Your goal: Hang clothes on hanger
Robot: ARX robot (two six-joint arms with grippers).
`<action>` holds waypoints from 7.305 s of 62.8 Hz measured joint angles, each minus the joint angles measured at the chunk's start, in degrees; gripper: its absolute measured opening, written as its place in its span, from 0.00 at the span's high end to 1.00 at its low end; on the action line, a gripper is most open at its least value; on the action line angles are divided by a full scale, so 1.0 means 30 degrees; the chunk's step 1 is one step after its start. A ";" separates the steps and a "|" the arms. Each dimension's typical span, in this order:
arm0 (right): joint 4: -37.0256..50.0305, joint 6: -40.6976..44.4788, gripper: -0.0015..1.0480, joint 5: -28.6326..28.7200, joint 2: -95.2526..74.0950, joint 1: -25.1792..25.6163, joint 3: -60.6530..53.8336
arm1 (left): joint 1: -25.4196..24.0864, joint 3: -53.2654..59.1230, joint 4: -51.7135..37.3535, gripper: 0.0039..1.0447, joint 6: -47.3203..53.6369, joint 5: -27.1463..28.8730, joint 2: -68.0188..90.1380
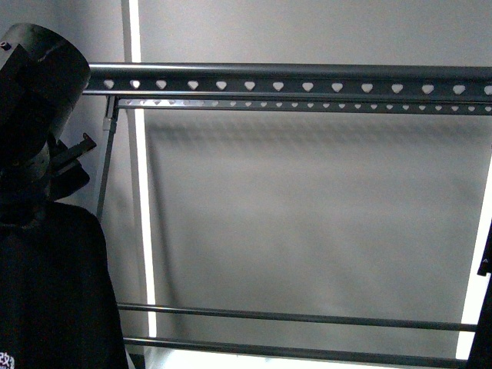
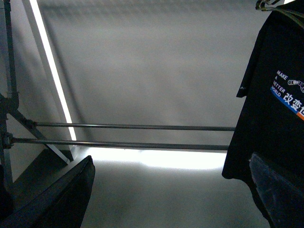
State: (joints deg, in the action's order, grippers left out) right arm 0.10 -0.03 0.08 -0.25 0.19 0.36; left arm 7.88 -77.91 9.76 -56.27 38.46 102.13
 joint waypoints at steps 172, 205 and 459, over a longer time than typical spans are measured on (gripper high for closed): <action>0.0000 0.0000 0.07 -0.0007 0.0000 0.0000 0.0000 | 0.2973 -0.7934 -0.2106 0.96 3.9889 -2.6665 0.2710; 1.1504 0.7300 0.07 1.6997 -1.9839 0.9668 1.1737 | 0.2907 -0.7927 -0.2106 0.96 3.9816 -2.6651 0.2739; -0.9435 0.4983 0.89 1.4222 -2.9667 0.7796 2.8429 | 0.2186 0.3927 -1.1147 0.47 1.7136 -0.8218 -0.5238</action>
State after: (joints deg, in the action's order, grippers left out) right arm -28.21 14.92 42.74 -89.25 23.57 85.65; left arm 14.44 -66.13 -23.68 -4.86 13.80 86.41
